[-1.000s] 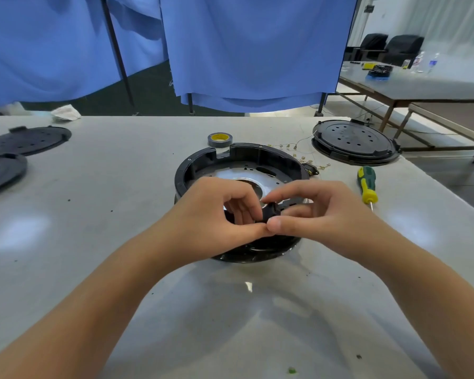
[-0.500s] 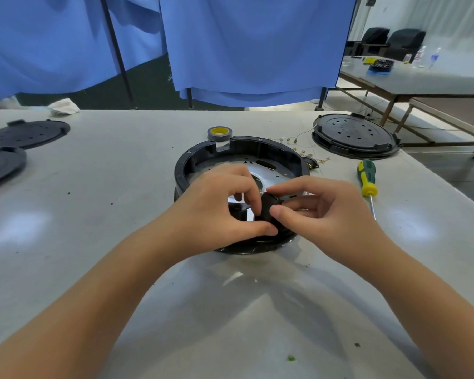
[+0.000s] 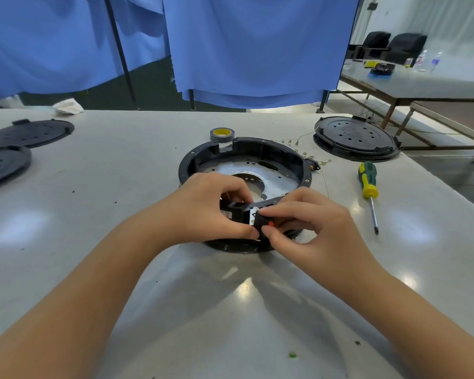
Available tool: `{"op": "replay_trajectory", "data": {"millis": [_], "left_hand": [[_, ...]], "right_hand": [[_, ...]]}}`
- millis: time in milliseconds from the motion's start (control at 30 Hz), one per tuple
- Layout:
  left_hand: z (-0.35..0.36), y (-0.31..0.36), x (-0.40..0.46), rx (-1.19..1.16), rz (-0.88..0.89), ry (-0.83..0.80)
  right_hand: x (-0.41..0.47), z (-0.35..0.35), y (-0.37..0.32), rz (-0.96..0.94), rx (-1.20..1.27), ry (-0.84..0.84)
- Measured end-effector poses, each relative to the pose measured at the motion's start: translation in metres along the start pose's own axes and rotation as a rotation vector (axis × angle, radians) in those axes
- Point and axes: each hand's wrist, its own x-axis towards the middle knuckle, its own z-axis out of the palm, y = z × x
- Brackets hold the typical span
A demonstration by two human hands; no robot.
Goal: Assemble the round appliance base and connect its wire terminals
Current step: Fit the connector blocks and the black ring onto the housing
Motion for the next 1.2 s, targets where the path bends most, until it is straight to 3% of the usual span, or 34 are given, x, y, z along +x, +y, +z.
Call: {"op": "replay_trajectory", "data": {"millis": [900, 1200], "left_hand": [[-0.004, -0.002, -0.001, -0.063, 0.021, -0.067], [-0.002, -0.003, -0.001, -0.076, -0.050, -0.028]], "right_hand": [[0.015, 0.002, 0.006, -0.315, -0.535, 0.005], [0.036, -0.015, 0.011, 0.042, -0.255, -0.301]]}}
